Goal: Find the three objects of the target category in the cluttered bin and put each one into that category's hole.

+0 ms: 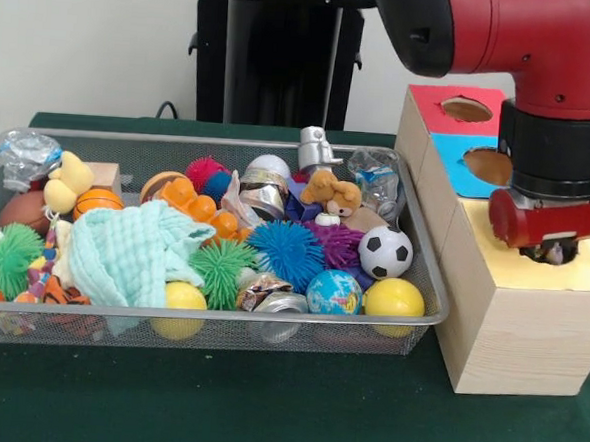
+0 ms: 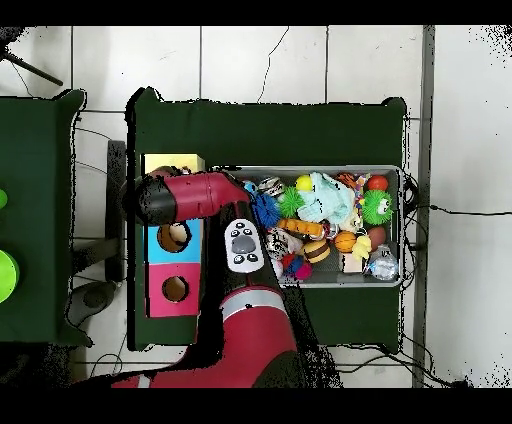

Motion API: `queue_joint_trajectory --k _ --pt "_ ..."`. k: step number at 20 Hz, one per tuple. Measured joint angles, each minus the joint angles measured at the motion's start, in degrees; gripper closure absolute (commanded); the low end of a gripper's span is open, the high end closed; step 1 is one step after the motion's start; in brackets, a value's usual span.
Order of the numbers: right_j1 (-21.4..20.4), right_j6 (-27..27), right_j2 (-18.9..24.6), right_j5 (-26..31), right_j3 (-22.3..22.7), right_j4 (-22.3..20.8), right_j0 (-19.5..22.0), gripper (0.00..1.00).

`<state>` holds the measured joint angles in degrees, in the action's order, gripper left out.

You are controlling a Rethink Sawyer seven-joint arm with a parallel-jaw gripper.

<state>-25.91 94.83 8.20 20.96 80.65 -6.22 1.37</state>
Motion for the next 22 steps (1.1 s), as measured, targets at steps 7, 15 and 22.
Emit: queue_joint_trajectory --k 7,15,22 --pt "-1.50 0.00 -0.31 2.43 0.26 0.01 -0.02 0.00" --pt "-3.55 0.00 -0.48 6.98 0.66 0.00 -0.04 0.00" --pt "-4.62 0.00 -0.54 9.74 0.68 0.00 -0.04 0.00"
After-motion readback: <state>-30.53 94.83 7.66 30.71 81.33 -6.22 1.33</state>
